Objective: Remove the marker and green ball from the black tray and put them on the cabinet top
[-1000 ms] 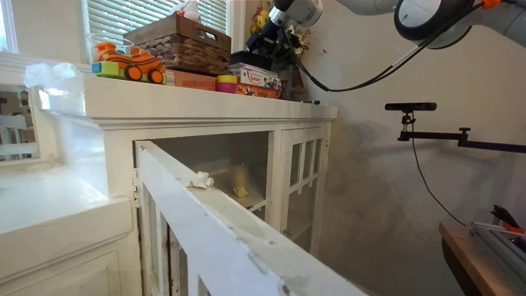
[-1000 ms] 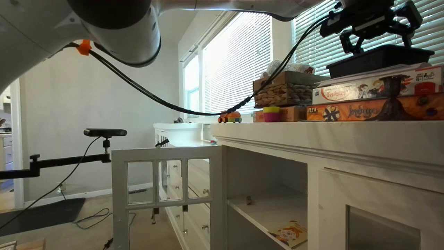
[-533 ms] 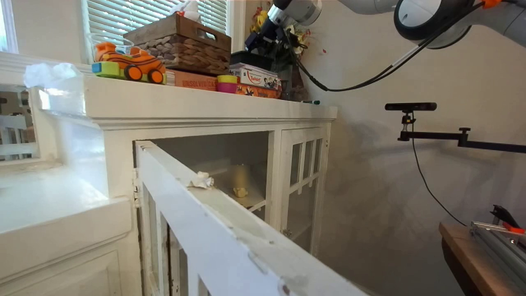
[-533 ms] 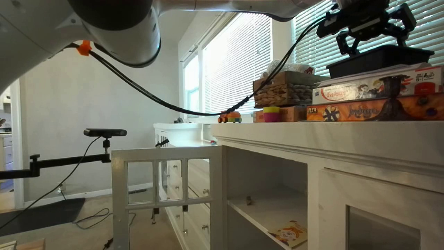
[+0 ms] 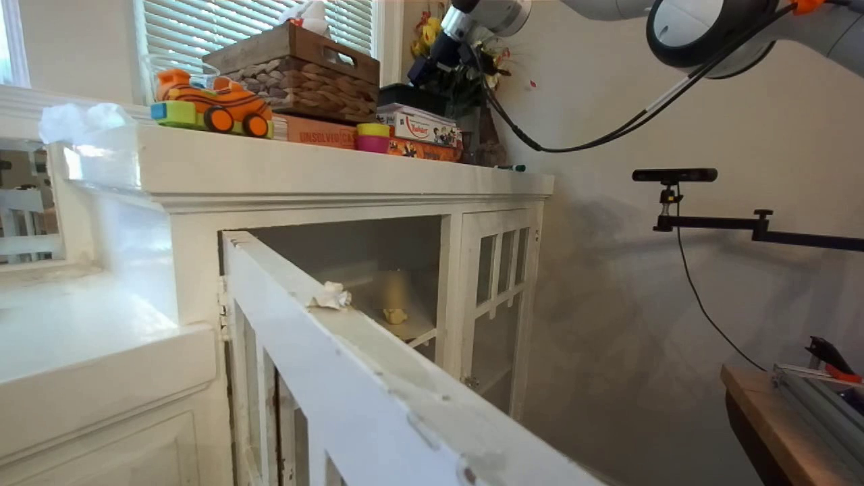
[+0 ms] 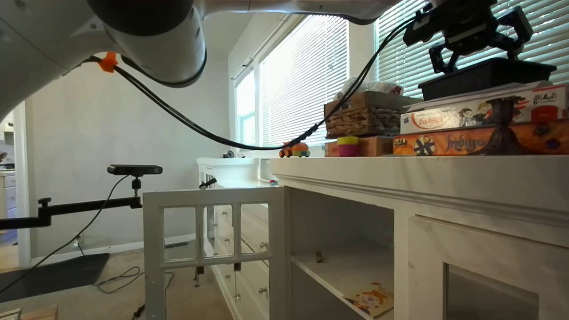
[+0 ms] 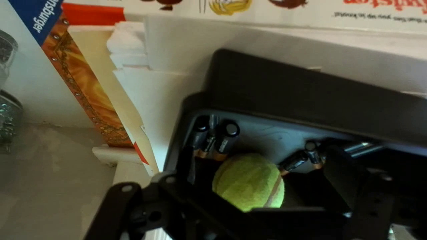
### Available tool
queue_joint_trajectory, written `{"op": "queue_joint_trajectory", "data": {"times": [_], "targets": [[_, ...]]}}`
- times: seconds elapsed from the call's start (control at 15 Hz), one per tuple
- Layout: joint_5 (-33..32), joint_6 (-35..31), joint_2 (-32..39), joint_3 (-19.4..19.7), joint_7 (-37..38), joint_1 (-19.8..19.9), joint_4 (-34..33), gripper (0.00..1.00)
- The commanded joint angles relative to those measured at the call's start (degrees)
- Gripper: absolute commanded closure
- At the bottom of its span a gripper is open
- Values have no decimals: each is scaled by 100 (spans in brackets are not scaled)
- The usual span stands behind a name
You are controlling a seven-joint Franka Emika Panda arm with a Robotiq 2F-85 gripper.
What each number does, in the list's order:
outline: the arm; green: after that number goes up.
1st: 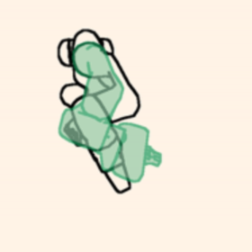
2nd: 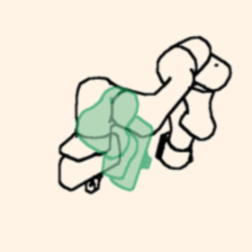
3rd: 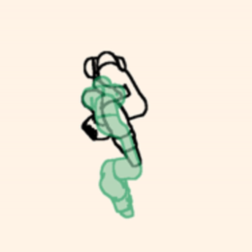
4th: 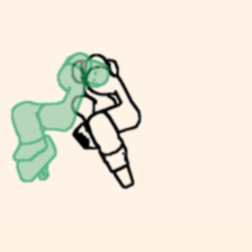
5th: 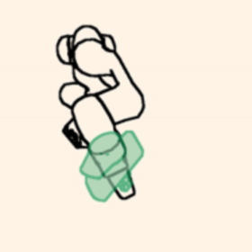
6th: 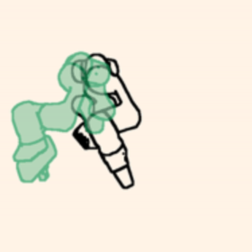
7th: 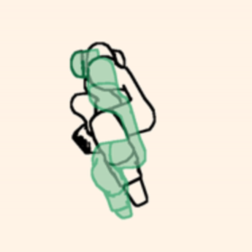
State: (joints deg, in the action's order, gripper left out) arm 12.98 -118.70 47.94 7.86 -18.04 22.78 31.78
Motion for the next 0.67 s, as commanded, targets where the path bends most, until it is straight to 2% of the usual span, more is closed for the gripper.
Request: {"op": "queue_joint_trajectory", "data": {"times": [0.0,0.6], "targets": [[-194,325,51,157,158,-76,-235,0],[-392,656,28,506,145,-205,-292,0]]}}
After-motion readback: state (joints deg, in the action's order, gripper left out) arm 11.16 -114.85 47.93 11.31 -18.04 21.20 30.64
